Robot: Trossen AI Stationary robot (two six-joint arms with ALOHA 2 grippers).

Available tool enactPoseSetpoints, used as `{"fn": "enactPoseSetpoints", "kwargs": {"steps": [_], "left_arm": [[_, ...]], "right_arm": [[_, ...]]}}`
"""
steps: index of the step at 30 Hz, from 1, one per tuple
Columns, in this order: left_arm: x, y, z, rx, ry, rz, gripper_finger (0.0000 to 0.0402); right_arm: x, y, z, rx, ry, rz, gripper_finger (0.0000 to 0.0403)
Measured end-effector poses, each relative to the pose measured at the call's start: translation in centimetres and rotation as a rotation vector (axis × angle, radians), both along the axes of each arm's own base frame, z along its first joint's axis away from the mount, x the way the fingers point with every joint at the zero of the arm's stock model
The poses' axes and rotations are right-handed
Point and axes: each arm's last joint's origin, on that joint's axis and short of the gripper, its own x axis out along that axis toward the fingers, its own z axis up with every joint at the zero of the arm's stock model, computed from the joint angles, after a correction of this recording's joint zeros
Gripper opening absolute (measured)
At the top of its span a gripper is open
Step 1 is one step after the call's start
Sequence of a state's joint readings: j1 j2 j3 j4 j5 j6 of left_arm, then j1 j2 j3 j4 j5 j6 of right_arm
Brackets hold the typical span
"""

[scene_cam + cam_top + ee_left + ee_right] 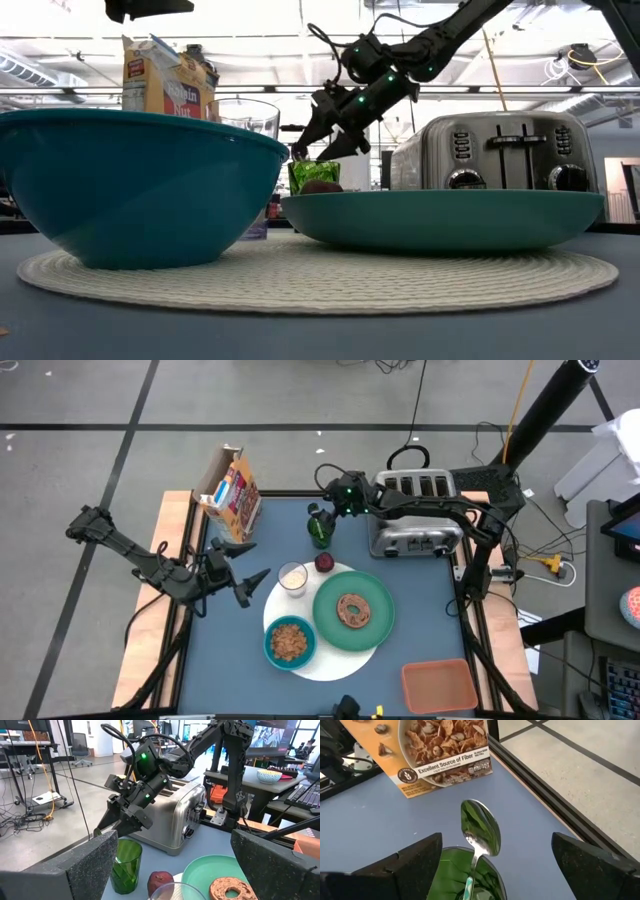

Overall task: Arrange a breakfast setting
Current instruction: Put the white green spoon to the left of the white tablemat

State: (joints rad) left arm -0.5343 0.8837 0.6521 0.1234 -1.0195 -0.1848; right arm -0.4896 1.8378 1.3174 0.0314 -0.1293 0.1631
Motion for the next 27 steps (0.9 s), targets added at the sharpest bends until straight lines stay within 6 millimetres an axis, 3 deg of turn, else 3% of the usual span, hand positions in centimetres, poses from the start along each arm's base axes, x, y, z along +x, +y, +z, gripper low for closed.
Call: {"fn": "enactPoseSetpoints", "kwargs": {"steps": [16,27], "left_arm": [[0.0,0.0,0.0,-0.001,-0.001,0.0,0.0393],[0.0,0.0,0.0,0.0,0.0,0.0,0.0392]], "right_arm": [[0.7,-0.3,-2.8,0.032,0.055,0.005,0.0368],[0.9,-0.3,-2.6,0.0,0.045,0.024,0.0368]]}}
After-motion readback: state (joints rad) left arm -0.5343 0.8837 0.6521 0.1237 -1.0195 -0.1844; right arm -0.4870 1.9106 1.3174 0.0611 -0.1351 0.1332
